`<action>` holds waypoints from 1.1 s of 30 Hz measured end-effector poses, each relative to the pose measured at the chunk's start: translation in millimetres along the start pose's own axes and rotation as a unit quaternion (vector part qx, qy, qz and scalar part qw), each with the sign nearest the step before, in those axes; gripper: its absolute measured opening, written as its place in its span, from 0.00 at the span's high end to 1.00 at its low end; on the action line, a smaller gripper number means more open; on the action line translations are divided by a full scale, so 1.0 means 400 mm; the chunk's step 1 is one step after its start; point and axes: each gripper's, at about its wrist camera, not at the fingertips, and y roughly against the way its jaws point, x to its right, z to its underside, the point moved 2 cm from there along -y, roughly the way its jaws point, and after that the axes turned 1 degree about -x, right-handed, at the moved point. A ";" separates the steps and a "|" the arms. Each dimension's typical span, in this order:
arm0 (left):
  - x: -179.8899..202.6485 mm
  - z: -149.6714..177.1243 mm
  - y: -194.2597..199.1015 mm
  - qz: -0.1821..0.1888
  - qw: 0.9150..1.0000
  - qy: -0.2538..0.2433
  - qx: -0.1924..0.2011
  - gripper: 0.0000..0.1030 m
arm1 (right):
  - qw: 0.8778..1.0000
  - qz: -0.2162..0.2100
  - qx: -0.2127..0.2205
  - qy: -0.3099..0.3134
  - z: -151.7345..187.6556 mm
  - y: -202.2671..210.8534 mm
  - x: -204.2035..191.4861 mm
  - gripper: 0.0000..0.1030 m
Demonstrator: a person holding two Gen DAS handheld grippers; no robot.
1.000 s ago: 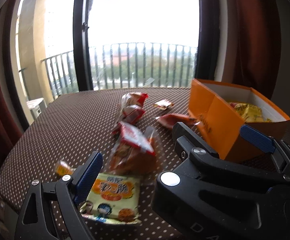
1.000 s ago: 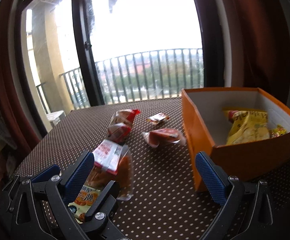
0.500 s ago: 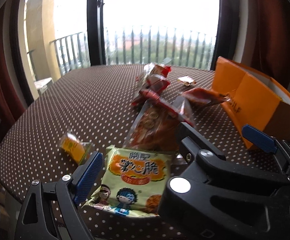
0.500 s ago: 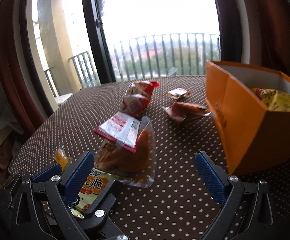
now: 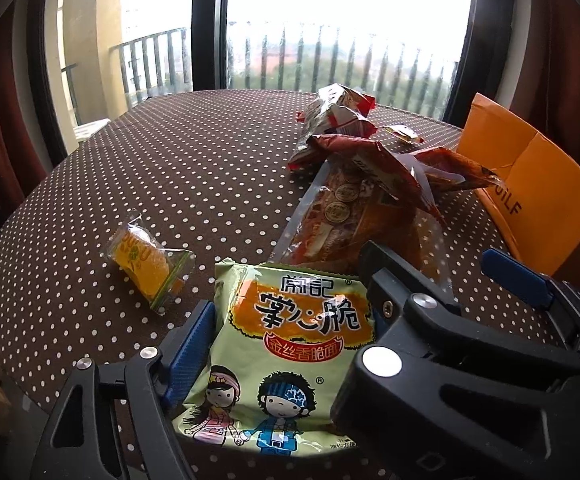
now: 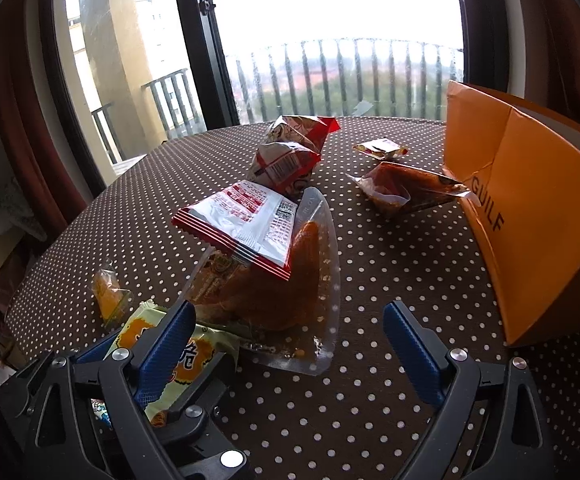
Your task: Organize snacks
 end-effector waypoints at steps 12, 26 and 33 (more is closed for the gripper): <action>-0.014 -0.072 0.035 -0.012 0.999 -0.002 0.041 0.26 | 0.999 -0.020 0.026 0.007 -0.070 -0.007 -0.026 0.06; -0.034 -0.162 -0.029 -0.021 0.999 -0.002 0.025 0.26 | 1.000 -0.020 0.018 -0.005 -0.156 -0.092 -0.038 0.17; -0.033 -0.175 -0.055 -0.019 1.000 -0.006 0.006 0.26 | 0.999 -0.026 -0.017 -0.019 -0.173 -0.149 -0.032 0.39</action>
